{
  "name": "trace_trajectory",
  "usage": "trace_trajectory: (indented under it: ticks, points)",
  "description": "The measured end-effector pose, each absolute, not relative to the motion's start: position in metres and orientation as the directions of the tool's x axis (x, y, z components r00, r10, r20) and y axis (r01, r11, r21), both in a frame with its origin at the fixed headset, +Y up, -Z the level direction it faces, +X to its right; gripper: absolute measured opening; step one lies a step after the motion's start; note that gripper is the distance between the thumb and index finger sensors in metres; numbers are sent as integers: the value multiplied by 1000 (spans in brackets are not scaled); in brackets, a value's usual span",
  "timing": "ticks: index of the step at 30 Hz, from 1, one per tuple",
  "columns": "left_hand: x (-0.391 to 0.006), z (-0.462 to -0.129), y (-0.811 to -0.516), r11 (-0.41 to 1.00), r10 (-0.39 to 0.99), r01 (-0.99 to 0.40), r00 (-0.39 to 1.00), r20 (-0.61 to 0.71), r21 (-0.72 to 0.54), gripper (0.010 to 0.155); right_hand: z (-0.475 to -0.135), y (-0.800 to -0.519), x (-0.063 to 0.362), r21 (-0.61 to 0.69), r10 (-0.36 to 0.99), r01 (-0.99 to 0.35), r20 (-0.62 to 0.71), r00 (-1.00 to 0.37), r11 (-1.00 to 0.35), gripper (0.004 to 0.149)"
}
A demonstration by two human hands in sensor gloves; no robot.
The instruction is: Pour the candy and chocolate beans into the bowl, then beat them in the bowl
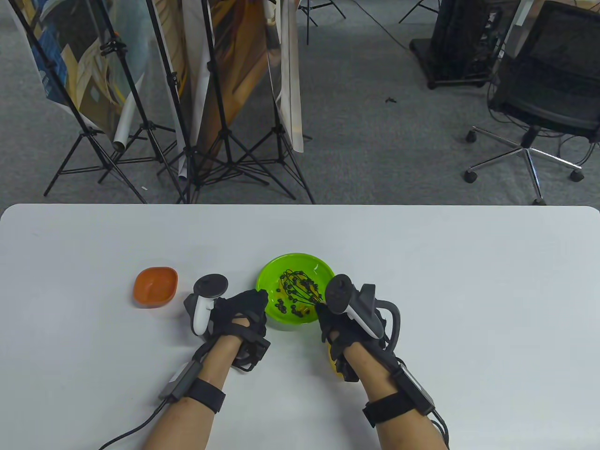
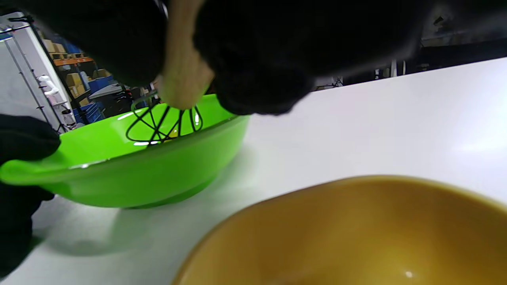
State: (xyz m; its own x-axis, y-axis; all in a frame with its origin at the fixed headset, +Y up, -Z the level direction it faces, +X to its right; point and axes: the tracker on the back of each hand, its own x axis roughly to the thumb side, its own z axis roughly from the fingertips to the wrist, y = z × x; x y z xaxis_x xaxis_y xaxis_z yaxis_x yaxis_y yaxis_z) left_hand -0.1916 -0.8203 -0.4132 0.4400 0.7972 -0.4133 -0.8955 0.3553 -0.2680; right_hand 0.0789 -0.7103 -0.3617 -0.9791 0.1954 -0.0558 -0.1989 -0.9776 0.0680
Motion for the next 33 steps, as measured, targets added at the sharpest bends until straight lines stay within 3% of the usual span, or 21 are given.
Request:
trace_trajectory:
  ticks: [8,14,22,33]
  points:
    - [-191,-412,-819,357,794,-894,443,-416,-269,46,-352,-709,77,116,254,-250,23,-967,-961,58]
    - [-191,-412,-819,378,788,-891,452,-417,-251,46,-345,-690,87,240,196,-178,52,-979,-954,56]
    - [-190,-412,-820,366,794,-897,440,-421,-247,46,-352,-675,102,155,62,-70,-61,-996,-985,56]
    - [-190,-412,-820,347,799,-899,432,-419,-266,45,-367,-703,104,76,218,-227,-113,-969,-971,58]
